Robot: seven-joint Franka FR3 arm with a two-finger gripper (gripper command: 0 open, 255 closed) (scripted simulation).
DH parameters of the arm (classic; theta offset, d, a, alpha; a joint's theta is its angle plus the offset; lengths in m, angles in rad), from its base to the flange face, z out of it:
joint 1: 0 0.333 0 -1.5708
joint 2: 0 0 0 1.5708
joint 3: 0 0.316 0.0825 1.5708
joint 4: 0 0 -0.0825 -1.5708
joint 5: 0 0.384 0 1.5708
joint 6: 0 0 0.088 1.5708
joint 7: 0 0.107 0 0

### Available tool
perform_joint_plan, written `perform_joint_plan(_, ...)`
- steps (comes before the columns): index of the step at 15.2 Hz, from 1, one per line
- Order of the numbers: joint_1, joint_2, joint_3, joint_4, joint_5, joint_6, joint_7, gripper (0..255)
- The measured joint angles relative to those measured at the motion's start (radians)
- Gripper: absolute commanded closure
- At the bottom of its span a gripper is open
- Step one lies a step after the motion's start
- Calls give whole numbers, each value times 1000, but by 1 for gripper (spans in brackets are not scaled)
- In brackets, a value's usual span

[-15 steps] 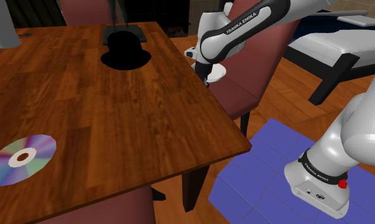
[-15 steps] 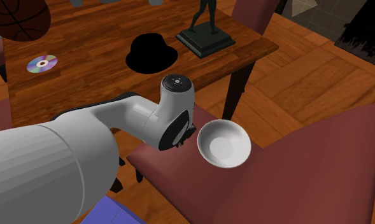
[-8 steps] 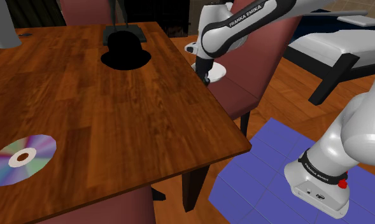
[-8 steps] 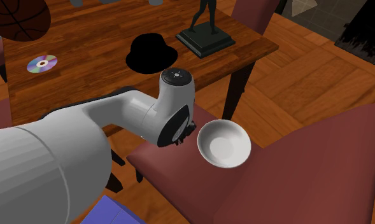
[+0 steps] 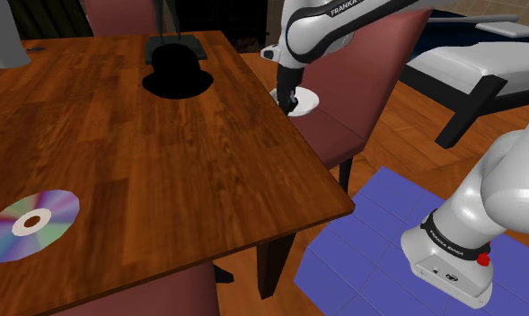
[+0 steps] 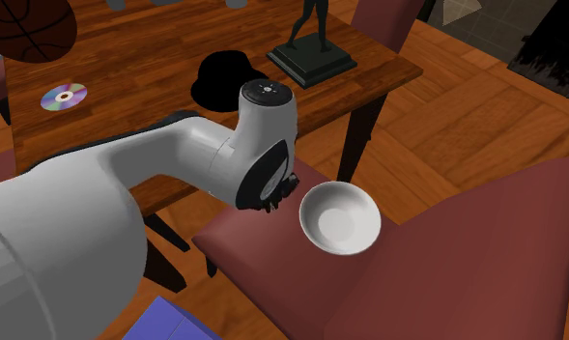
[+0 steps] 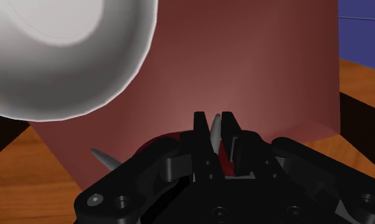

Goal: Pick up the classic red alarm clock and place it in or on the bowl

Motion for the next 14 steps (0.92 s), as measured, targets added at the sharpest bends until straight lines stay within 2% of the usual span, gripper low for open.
perform_joint_plan(14, -6, -65, -8, 102, -5, -168, -4, 255)
